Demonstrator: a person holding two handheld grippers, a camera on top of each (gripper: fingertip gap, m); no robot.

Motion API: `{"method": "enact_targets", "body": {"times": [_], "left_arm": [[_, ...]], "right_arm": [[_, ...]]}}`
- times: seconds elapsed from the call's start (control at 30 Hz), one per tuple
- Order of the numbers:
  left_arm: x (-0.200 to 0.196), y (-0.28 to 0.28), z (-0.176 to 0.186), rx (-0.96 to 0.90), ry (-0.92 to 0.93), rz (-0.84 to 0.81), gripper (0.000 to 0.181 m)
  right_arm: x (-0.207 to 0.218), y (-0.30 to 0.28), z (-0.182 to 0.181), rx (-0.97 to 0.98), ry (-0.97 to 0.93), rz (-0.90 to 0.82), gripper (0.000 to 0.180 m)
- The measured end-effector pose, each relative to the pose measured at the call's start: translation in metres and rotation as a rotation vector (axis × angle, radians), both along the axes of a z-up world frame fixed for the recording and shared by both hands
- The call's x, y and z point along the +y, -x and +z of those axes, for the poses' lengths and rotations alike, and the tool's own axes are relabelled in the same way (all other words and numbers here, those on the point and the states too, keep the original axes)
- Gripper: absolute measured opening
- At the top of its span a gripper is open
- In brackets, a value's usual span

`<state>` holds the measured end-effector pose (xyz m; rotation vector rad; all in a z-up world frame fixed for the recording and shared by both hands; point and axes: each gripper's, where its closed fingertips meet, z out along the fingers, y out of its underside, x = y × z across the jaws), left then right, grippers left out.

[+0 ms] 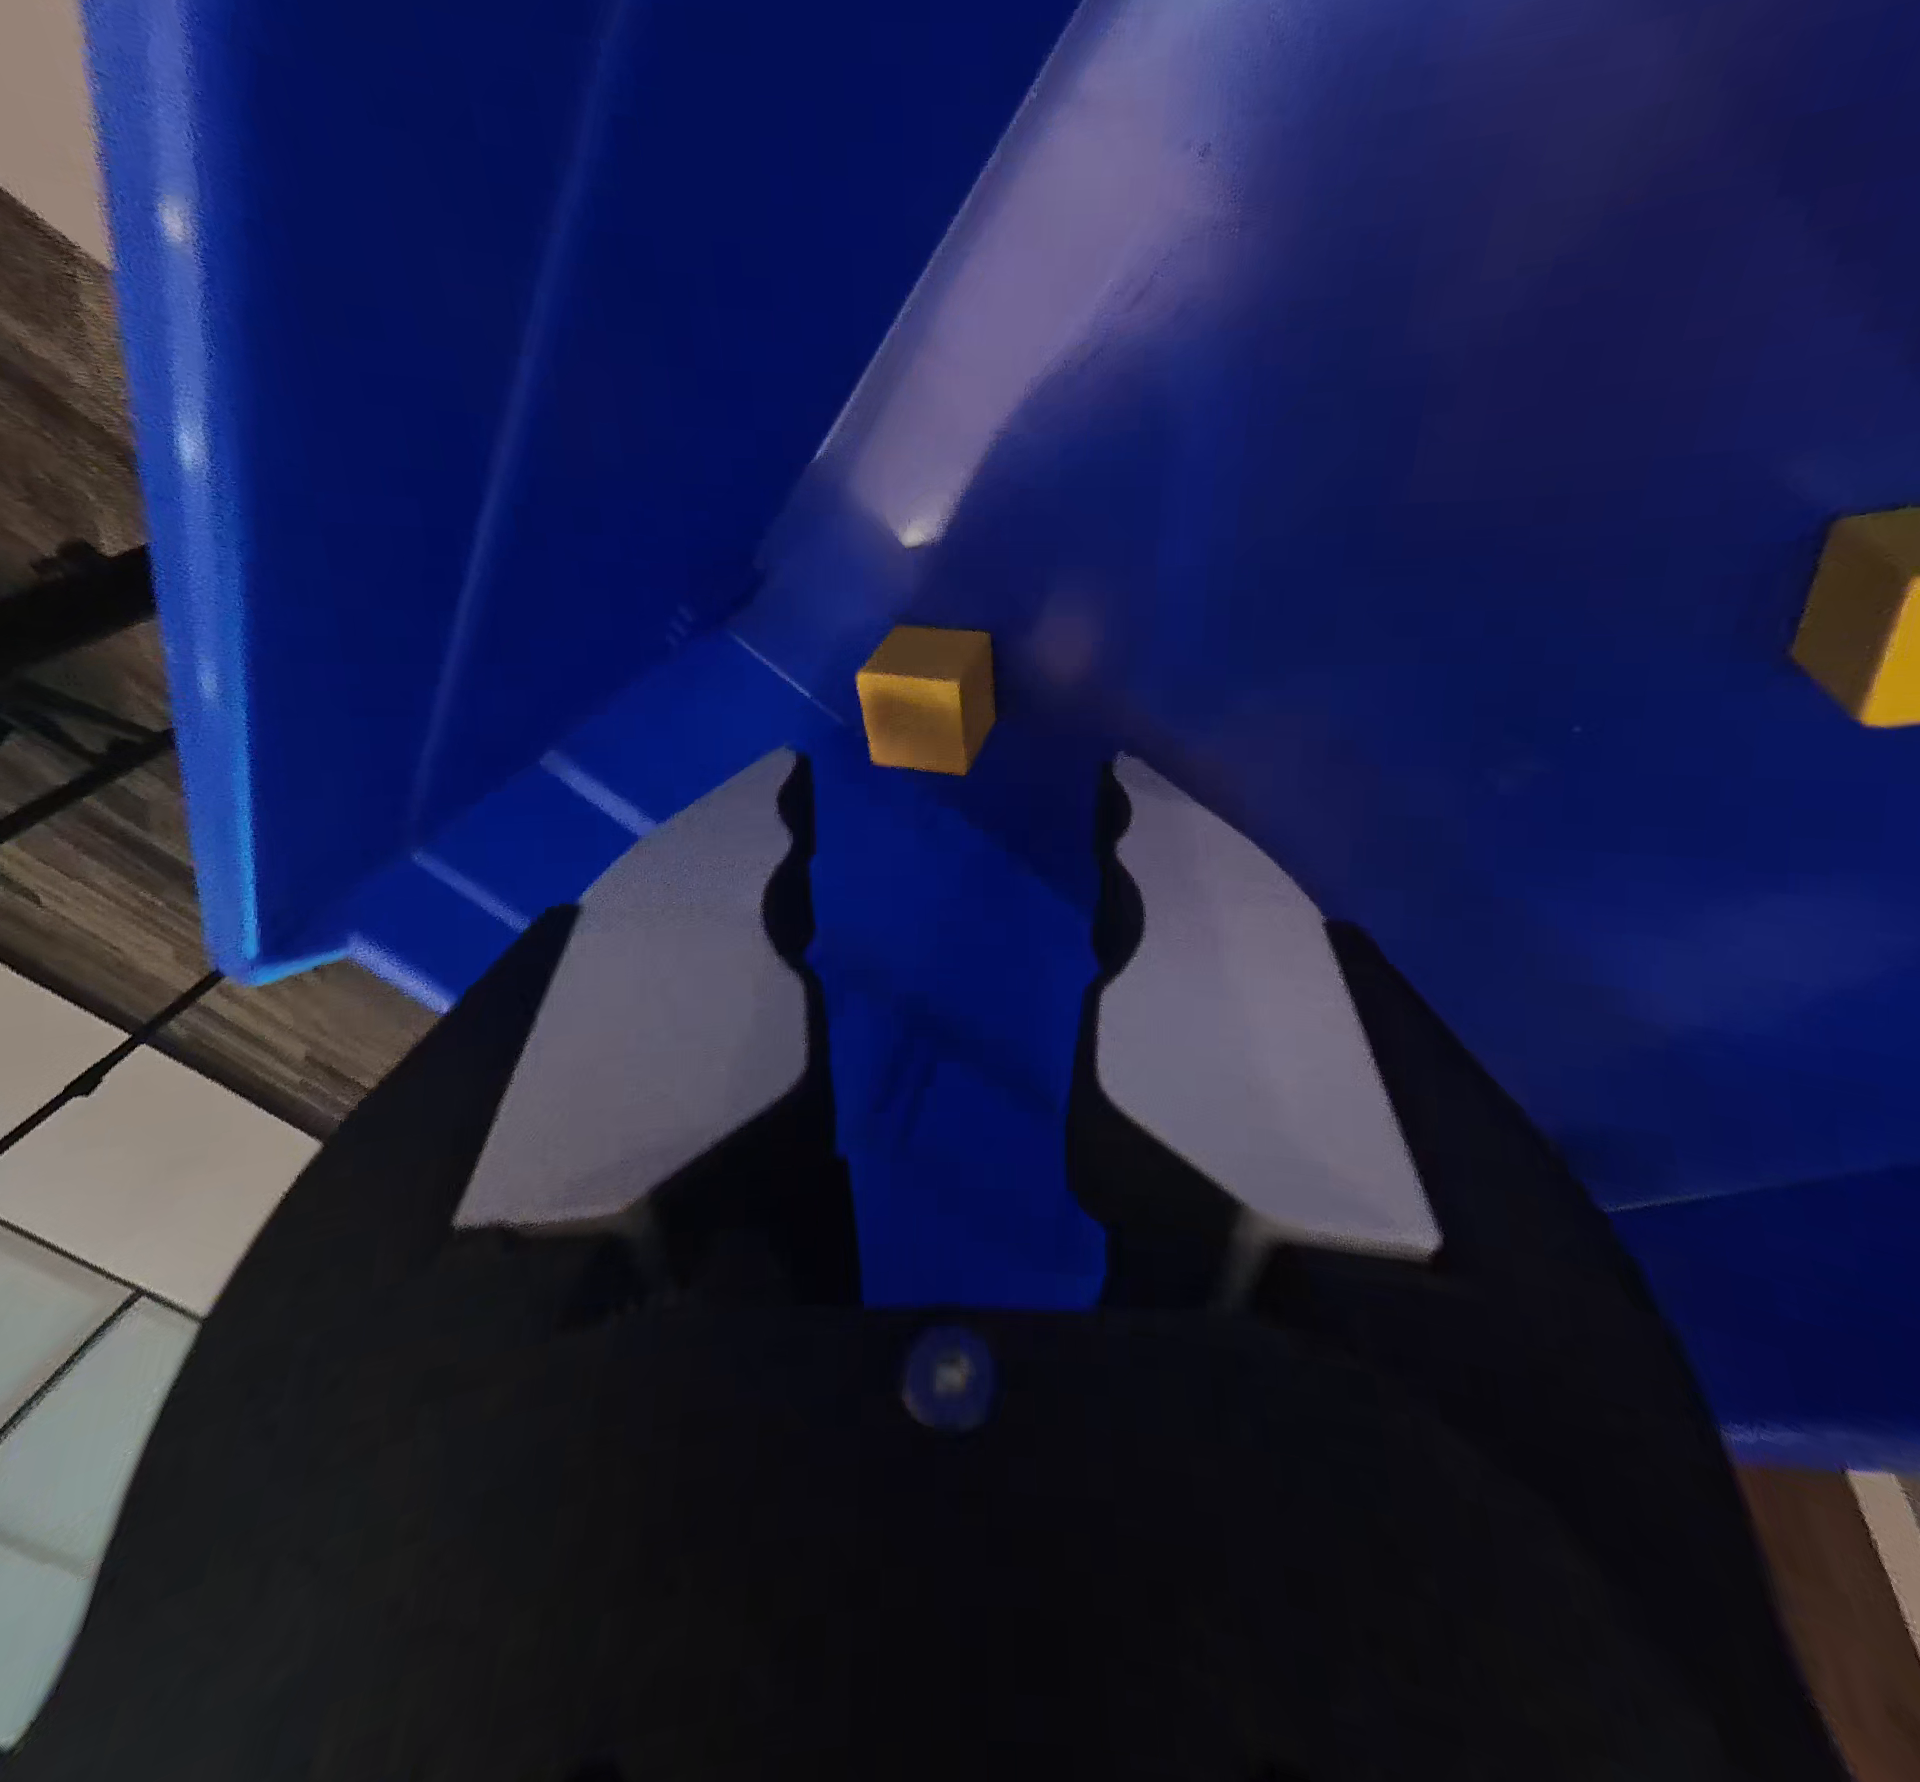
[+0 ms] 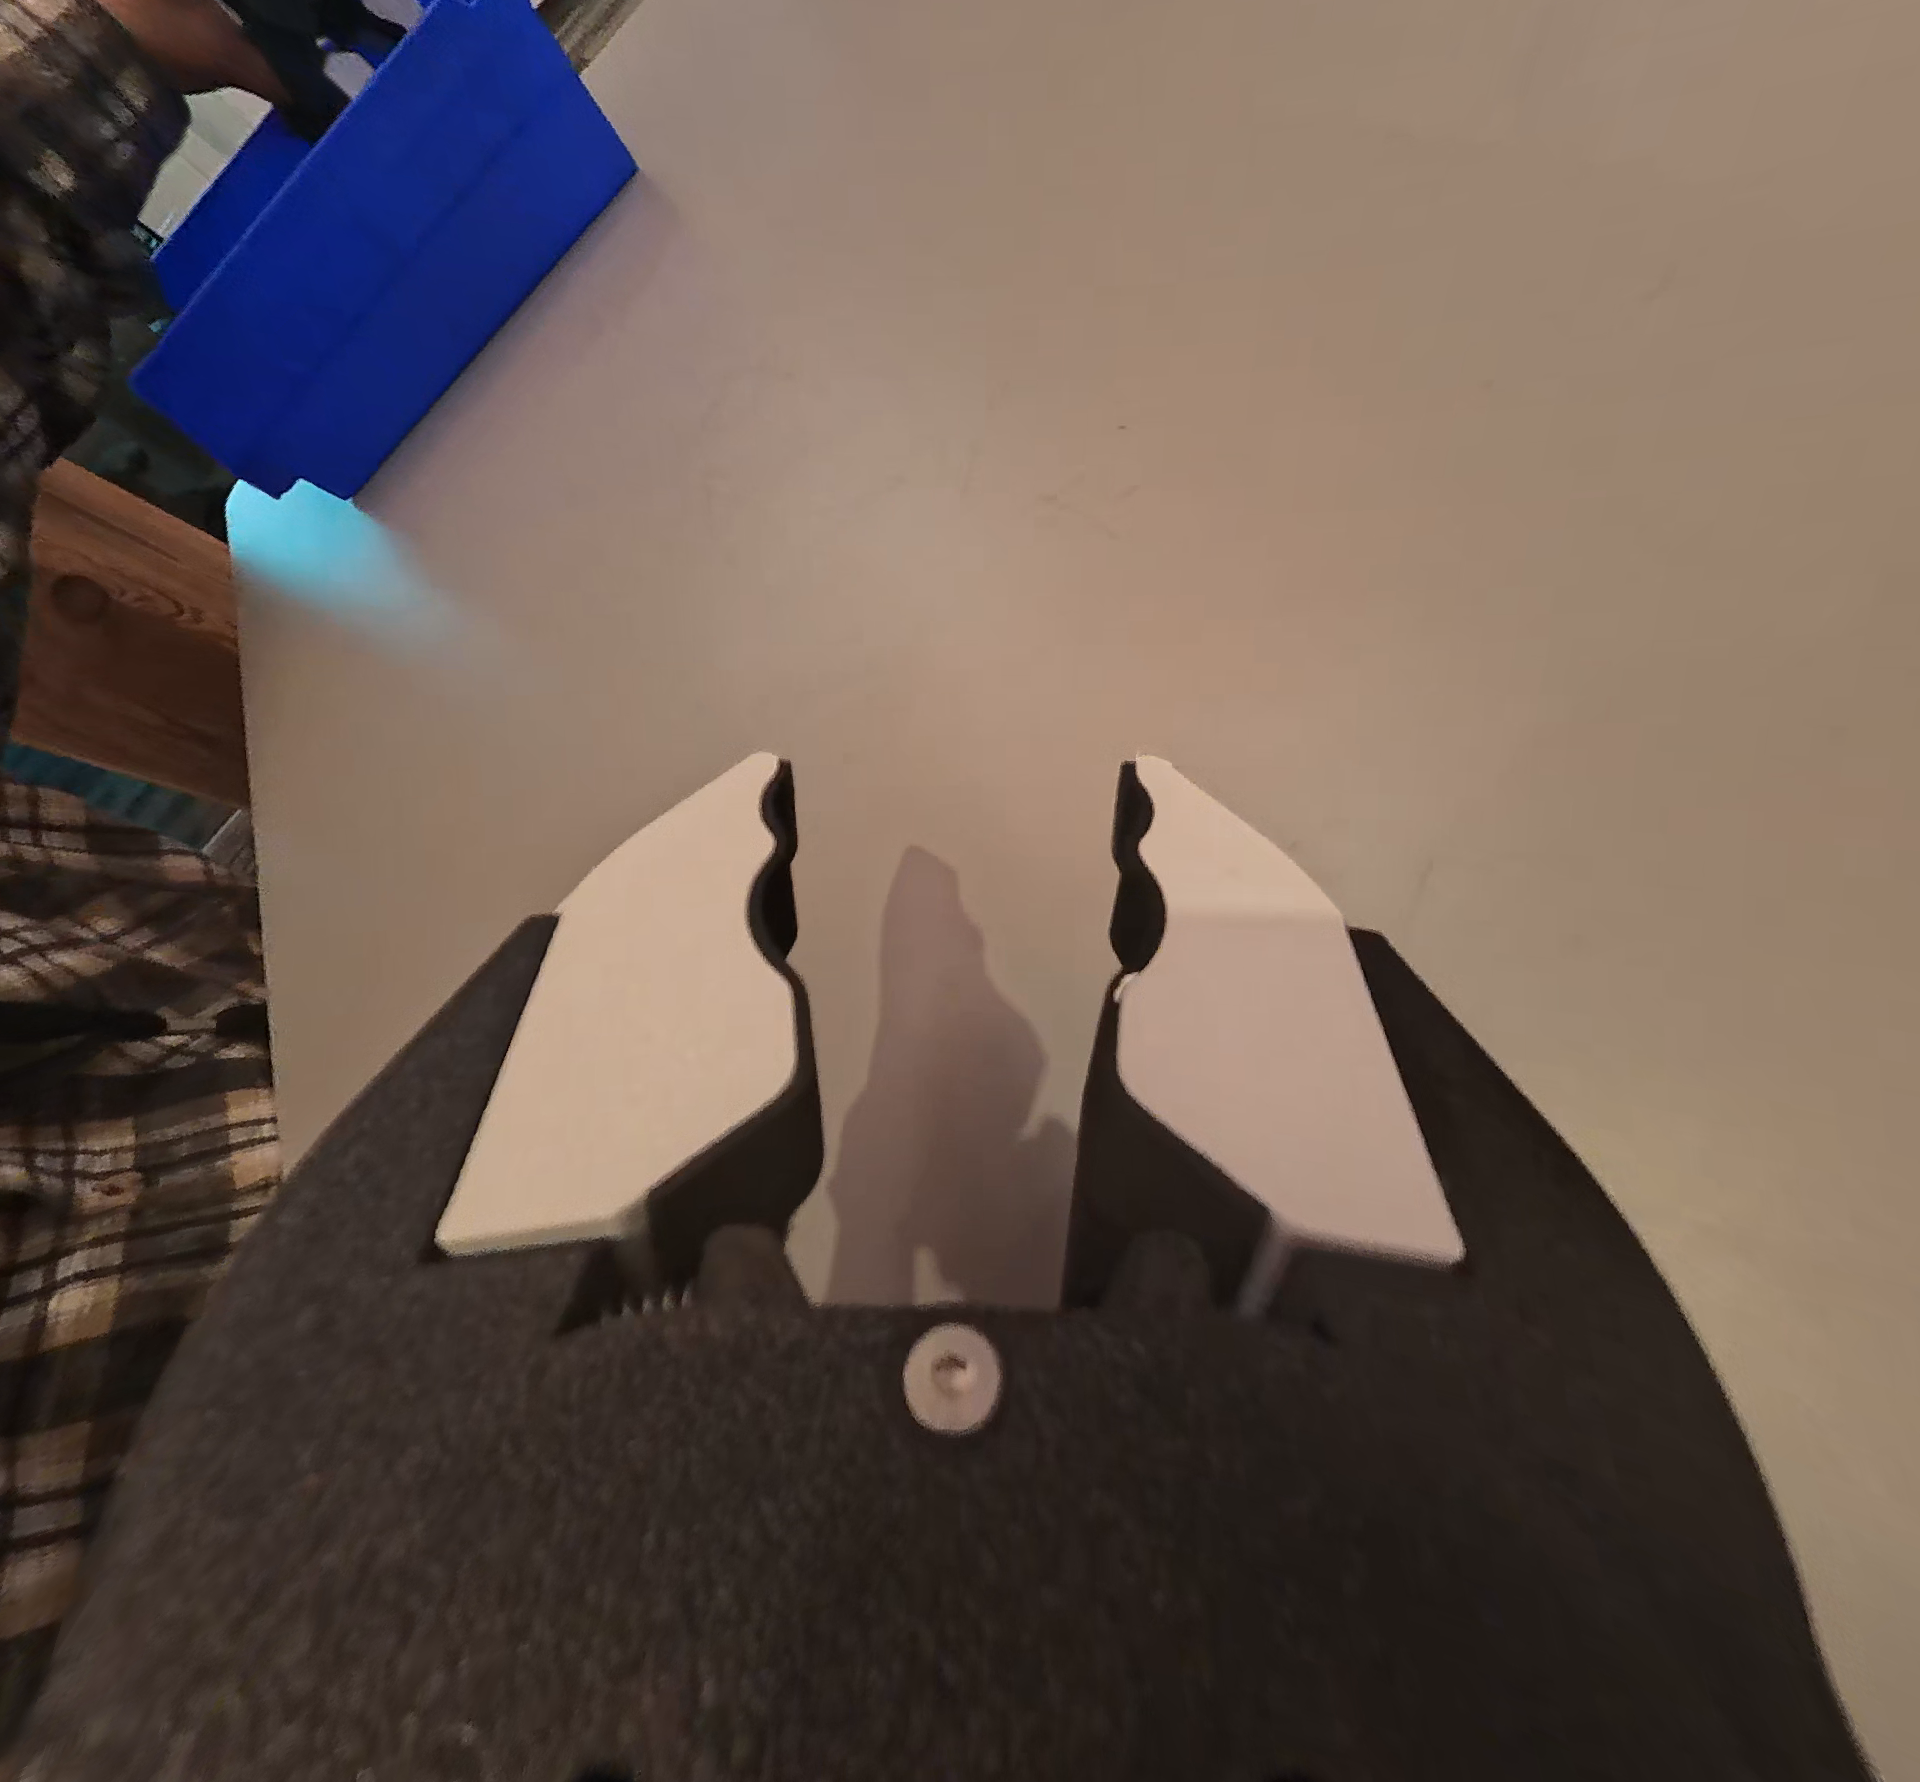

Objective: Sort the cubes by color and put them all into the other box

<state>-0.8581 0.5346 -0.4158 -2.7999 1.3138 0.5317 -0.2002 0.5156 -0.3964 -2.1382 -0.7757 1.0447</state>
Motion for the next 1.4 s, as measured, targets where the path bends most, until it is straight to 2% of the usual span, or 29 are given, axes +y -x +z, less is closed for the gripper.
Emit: {"method": "enact_targets", "body": {"times": [0.3, 0.37, 0.47, 0.57, 0.7, 0.87, 1.03, 1.13, 1.23, 1.4], "left_arm": [[0.006, 0.004, -0.017, 0.06, 0.115, 0.056, 0.043], [0.004, 0.0, -0.022, 0.027, 0.139, 0.073, 0.025], [0.001, 0.004, -0.018, 0.048, 0.139, 0.094, 0.022], [0.004, 0.003, 0.0, 0.016, 0.036, 0.089, 0.022], [0.019, -0.026, 0.058, -0.19, -0.278, 0.067, 0.022], [0.027, -0.134, 0.156, -0.549, -0.694, -0.135, 0.022], [0.012, -0.275, 0.216, -0.868, -0.901, -0.336, 0.021], [0.001, -0.359, 0.221, -0.989, -0.908, -0.449, 0.022], [-0.008, -0.436, 0.21, -1.065, -0.884, -0.562, 0.022], [-0.018, -0.534, 0.181, -1.185, -0.798, -0.678, 0.022]], "right_arm": [[-0.001, 0.0, 0.003, 0.007, 0.002, 0.003, 0.058], [-0.002, -0.001, 0.007, 0.014, -0.007, -0.001, 0.058], [-0.005, -0.003, 0.014, 0.024, -0.02, -0.004, 0.056], [-0.009, -0.003, 0.022, 0.045, -0.032, -0.003, 0.055], [-0.013, -0.001, 0.034, 0.106, -0.033, -0.005, 0.055], [-0.009, 0.014, 0.049, 0.228, 0.025, 0.0, 0.057], [-0.005, 0.043, 0.078, 0.336, 0.09, 0.055, 0.061], [-0.006, 0.062, 0.11, 0.451, 0.161, 0.116, 0.064], [-0.006, 0.077, 0.136, 0.506, 0.227, 0.167, 0.064], [0.001, 0.084, 0.149, 0.541, 0.36, 0.188, 0.063]]}}
